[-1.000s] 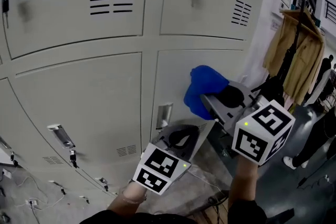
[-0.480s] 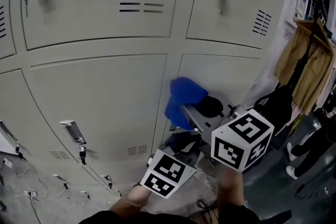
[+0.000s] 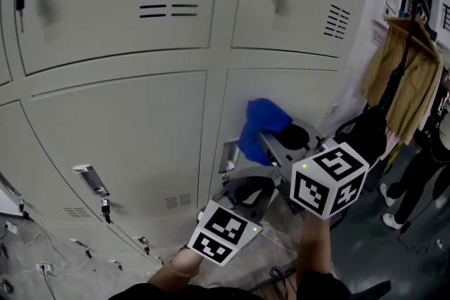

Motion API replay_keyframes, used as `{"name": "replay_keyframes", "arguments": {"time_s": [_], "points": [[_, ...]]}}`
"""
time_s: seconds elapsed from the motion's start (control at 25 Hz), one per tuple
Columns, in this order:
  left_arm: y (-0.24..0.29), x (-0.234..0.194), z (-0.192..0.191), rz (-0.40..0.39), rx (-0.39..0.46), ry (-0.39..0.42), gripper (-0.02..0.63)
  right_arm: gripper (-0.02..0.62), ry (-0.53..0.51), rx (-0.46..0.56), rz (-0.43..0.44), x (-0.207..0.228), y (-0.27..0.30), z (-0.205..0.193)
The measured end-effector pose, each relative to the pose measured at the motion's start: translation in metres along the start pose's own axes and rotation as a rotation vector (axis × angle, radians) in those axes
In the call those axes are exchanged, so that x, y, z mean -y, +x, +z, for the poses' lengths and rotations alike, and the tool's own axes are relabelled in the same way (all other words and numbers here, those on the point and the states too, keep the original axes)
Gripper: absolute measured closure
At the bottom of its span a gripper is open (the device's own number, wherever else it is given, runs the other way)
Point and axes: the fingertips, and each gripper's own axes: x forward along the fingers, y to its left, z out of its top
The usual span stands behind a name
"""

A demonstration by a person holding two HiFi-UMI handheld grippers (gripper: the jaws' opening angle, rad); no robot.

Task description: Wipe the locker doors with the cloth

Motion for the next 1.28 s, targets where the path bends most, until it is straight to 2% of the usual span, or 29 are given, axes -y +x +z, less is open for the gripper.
{"name": "replay_keyframes", "arguments": {"time_s": [0.64,1.28], "points": [[0.010,0.011,0.001,-0.014,-0.010,0.005,0.600,0.511,0.041,-0.028,-0.223,0.095,-0.033,-0.024],[0.025,0.010,-0.002,-0.018,-0.020,-0.004,0.600,0.511,0.063,-0.054,-0.372,0.164,-0.055,-0.040]]}}
